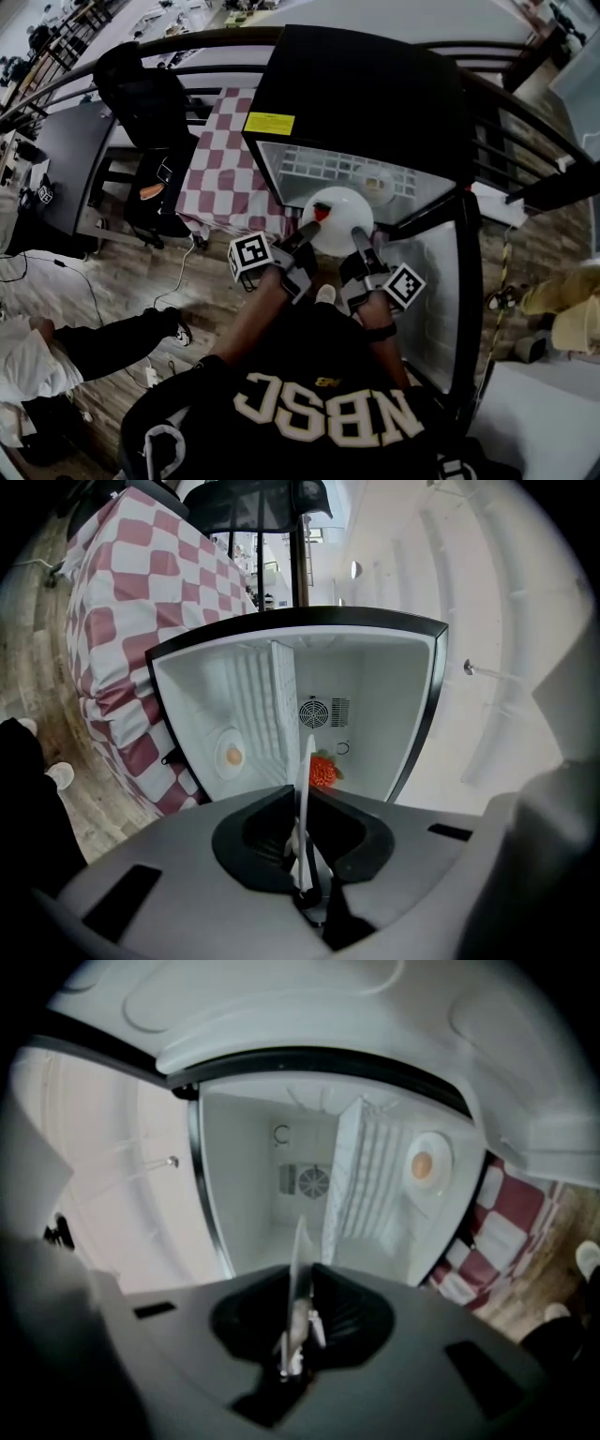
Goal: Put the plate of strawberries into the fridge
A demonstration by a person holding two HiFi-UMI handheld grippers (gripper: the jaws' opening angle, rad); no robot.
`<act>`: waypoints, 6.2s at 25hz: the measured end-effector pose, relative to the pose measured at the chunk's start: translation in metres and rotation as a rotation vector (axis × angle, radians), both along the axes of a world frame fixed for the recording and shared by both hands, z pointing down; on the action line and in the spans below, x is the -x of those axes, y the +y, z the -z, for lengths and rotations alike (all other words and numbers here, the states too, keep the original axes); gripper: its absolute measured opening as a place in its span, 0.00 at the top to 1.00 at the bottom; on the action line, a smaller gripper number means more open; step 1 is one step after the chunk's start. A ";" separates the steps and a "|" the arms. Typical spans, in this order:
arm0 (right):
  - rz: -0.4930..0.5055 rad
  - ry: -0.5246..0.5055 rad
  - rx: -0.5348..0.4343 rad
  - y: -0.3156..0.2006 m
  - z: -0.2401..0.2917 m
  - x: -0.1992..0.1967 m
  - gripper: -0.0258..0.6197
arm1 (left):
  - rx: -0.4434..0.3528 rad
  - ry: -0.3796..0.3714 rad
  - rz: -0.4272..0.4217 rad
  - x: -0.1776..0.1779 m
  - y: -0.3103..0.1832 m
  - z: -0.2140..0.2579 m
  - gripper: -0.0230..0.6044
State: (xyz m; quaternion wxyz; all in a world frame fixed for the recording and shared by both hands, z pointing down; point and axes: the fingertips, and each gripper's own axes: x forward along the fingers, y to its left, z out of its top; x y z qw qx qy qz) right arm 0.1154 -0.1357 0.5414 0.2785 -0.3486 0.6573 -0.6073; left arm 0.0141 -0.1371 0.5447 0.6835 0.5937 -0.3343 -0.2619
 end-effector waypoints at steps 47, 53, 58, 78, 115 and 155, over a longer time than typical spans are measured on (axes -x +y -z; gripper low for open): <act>-0.116 0.091 0.128 -0.110 -0.037 0.006 0.89 | 0.073 -0.003 -0.042 0.009 -0.120 -0.038 0.90; -0.095 0.124 0.111 -0.108 -0.035 0.006 0.88 | 0.062 -0.035 -0.060 0.010 -0.118 -0.038 0.90; -0.072 0.163 0.093 -0.107 -0.034 0.008 0.83 | 0.059 -0.039 -0.074 0.013 -0.114 -0.038 0.81; -0.196 0.351 -0.141 -0.076 -0.014 -0.014 0.63 | -0.208 -0.281 -0.111 0.034 -0.081 -0.015 0.77; 0.088 1.301 -0.458 -0.062 -0.017 0.024 0.87 | -0.790 -1.171 -0.386 -0.001 -0.073 -0.011 0.94; 0.117 1.319 -0.460 -0.135 -0.009 0.035 0.88 | -0.707 -1.173 -0.381 0.002 -0.138 -0.012 0.94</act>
